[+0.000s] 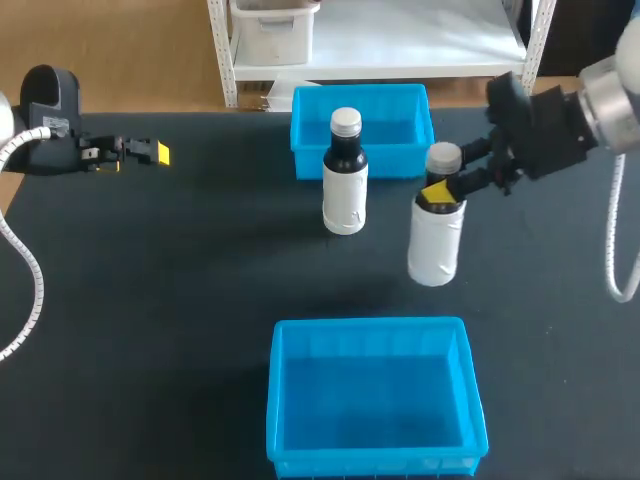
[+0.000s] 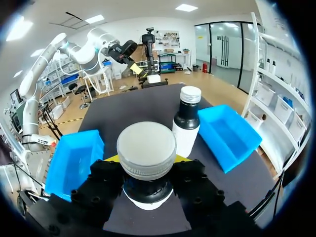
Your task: Pick up the bottle, and place it in the far bin if it is heavy, or in the near bin if it is light.
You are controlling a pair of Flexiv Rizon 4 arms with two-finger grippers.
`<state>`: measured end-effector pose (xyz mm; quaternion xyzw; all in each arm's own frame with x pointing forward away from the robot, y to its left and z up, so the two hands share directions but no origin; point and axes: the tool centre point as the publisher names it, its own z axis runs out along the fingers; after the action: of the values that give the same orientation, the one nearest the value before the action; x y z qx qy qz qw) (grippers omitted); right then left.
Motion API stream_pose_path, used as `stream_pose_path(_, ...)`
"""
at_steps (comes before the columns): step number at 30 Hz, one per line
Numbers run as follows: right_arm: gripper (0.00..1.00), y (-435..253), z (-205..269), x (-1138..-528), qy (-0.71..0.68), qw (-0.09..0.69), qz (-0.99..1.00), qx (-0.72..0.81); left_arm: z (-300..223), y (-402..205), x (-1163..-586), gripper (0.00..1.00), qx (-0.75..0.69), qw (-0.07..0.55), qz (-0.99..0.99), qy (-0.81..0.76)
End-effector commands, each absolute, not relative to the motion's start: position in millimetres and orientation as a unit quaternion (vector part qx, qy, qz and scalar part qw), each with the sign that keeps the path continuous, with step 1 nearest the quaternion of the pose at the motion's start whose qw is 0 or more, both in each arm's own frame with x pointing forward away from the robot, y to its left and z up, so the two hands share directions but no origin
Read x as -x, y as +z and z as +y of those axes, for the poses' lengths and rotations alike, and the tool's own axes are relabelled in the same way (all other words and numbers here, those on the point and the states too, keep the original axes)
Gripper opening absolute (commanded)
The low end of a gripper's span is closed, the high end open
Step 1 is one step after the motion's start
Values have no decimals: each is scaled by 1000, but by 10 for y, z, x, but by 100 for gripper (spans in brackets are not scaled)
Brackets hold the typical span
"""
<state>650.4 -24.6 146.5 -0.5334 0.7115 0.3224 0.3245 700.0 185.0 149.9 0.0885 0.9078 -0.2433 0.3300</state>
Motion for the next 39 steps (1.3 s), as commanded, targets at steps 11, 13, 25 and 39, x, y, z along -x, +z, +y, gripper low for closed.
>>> stream_pose_path(11,31,1719,-563,-6548,313,323,710,541,1850,1499,-7000,100,-88,330,908,-243)
stream_pose_path(13,31,1764,-595,-6545,315,324,705,546,1850,1499,-7000,100,-88,330,908,-243)
stream_pose_path(25,30,2092,-767,-6420,334,323,672,577,1850,1499,-7000,100,-88,330,908,-243)
stream_pose_path(39,27,2354,-666,-6110,360,297,637,613,1850,1499,-7000,100,-88,330,908,-243)
